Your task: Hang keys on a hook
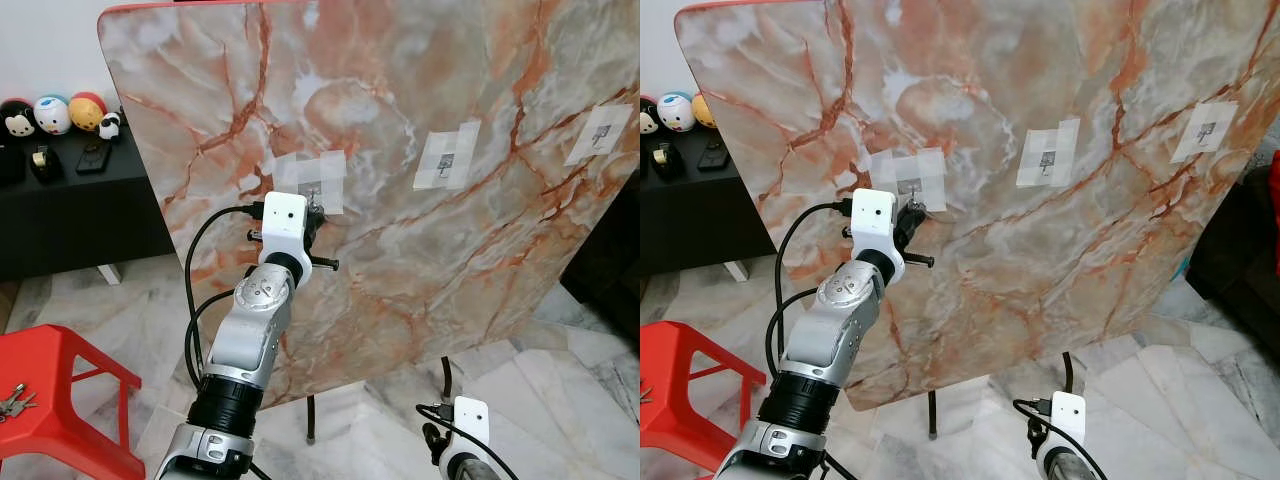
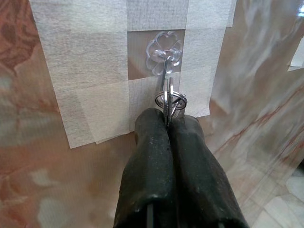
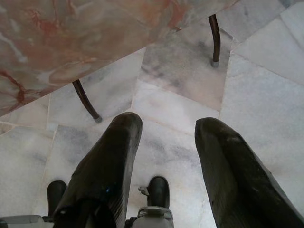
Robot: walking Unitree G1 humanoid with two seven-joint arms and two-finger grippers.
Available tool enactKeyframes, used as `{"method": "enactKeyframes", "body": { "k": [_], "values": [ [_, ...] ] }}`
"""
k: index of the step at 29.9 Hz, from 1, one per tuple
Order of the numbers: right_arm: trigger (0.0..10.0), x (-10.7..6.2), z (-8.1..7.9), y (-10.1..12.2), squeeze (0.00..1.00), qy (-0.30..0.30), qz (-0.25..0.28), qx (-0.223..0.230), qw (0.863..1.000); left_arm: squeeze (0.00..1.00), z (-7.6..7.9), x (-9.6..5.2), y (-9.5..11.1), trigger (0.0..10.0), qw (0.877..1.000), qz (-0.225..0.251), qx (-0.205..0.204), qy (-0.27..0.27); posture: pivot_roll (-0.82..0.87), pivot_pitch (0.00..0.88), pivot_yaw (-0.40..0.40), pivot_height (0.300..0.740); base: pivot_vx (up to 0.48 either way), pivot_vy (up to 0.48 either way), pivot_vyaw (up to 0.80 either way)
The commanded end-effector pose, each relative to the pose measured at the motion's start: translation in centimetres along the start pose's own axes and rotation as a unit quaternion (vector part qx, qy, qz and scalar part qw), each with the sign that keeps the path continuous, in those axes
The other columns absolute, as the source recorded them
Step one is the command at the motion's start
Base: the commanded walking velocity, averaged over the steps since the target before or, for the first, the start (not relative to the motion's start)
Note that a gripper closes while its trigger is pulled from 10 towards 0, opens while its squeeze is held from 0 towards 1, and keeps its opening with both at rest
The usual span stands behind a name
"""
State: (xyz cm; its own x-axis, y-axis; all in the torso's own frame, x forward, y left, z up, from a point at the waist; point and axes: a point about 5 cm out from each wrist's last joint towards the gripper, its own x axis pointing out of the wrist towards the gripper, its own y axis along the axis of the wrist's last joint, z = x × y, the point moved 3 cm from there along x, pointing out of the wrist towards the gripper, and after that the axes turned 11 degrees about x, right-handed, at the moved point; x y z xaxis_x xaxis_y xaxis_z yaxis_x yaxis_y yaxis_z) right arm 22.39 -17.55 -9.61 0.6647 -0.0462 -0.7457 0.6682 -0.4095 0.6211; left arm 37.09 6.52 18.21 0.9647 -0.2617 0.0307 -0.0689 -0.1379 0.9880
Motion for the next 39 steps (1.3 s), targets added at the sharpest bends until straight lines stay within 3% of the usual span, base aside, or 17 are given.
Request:
{"method": "enactKeyframes", "body": {
  "k": [1,18,29,39],
  "values": [
    [10.0,0.0,0.2,-0.1,0.0,-0.003,-0.002,0.0,1.0,0.0,0.3,0.2,1.2,10.0,1.0,0.014,0.001,-0.006,0.09,0.0,-0.061,0.74,0.0,0.0,0.0],
    [10.0,0.0,0.1,0.2,0.0,-0.002,0.001,-0.001,1.0,0.0,0.3,0.1,1.0,10.0,1.0,0.003,0.026,-0.001,0.09,0.0,-0.062,0.74,0.0,0.0,0.0],
    [10.0,0.0,0.1,0.2,0.0,-0.002,0.003,0.0,1.0,0.0,-1.2,-0.5,1.0,10.0,0.999,0.008,0.026,0.03,0.09,0.0,-0.062,0.74,0.0,0.0,0.0],
    [10.0,0.0,0.1,0.2,0.0,-0.002,0.002,-0.002,1.0,0.0,-0.7,-0.4,0.8,10.0,0.999,-0.003,0.034,0.015,0.09,0.0,-0.063,0.74,0.0,0.0,0.0]
  ]
}}
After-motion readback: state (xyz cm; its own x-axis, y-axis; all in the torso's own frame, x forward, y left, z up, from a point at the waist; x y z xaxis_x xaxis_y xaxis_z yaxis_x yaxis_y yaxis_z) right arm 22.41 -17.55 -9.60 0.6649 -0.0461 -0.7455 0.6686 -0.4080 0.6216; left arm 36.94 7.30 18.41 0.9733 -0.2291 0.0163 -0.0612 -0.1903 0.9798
